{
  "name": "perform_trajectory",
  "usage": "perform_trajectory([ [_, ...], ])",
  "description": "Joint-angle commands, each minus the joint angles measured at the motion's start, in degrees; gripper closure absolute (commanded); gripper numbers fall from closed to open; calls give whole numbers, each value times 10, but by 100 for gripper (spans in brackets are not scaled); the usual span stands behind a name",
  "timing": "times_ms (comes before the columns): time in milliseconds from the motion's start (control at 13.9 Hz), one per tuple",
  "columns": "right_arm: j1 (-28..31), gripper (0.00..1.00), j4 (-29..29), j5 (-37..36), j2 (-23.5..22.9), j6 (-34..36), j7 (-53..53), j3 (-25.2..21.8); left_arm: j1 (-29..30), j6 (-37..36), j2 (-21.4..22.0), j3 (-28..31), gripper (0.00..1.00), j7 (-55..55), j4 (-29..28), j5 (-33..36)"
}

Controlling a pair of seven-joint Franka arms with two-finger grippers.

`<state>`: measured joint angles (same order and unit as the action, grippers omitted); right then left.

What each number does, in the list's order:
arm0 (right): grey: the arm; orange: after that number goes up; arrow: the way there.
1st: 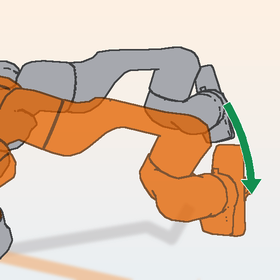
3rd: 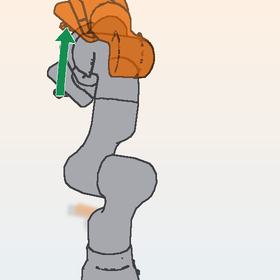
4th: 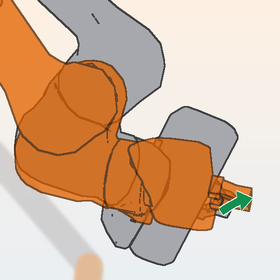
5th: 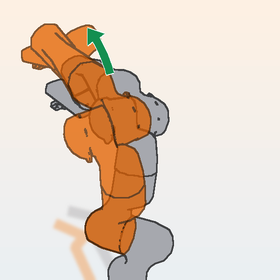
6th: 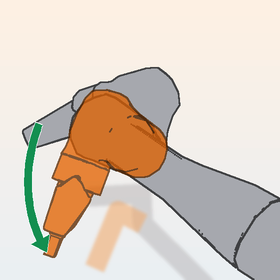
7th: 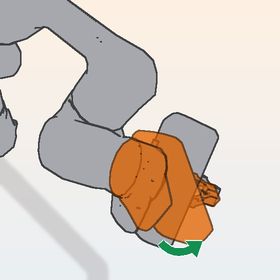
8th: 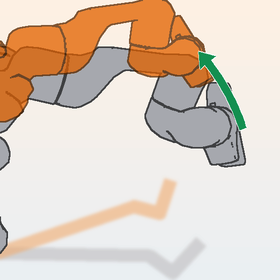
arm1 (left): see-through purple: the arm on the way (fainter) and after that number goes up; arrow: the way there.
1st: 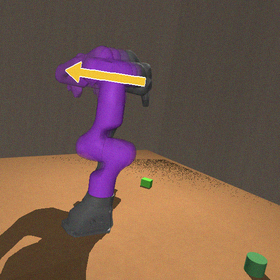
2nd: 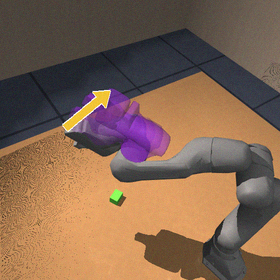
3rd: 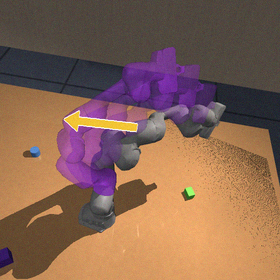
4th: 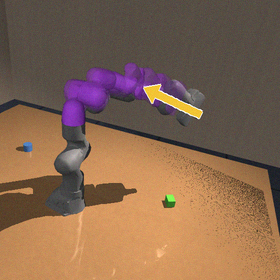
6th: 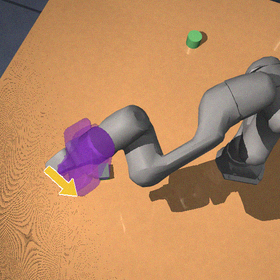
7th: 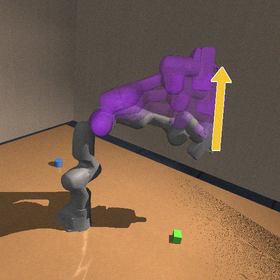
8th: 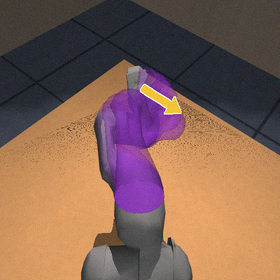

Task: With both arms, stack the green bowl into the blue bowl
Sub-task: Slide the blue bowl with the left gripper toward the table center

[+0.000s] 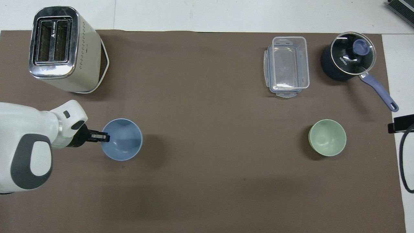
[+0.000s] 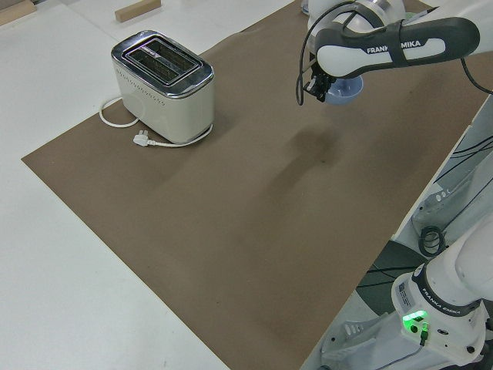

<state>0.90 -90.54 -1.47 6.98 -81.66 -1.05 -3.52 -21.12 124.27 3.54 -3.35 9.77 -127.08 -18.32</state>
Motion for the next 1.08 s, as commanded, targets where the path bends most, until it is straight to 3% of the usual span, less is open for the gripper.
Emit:
perform_trajectory([
  [0, 3, 0, -5, 6, 5, -4, 3, -1, -70, 47, -37, 11, 100, 76, 13, 1],
  [287, 3, 0, -5, 6, 5, -4, 3, -1, -131, 115, -92, 10, 100, 138, 29, -1],
  [932, 3, 0, -8, 6, 6, -5, 3, -1, -133, 118, -158, 9, 100, 148, 63, -2],
  [1004, 3, 0, -8, 6, 6, -5, 3, -1, -133, 114, -158, 9, 85, 148, 63, -3],
])
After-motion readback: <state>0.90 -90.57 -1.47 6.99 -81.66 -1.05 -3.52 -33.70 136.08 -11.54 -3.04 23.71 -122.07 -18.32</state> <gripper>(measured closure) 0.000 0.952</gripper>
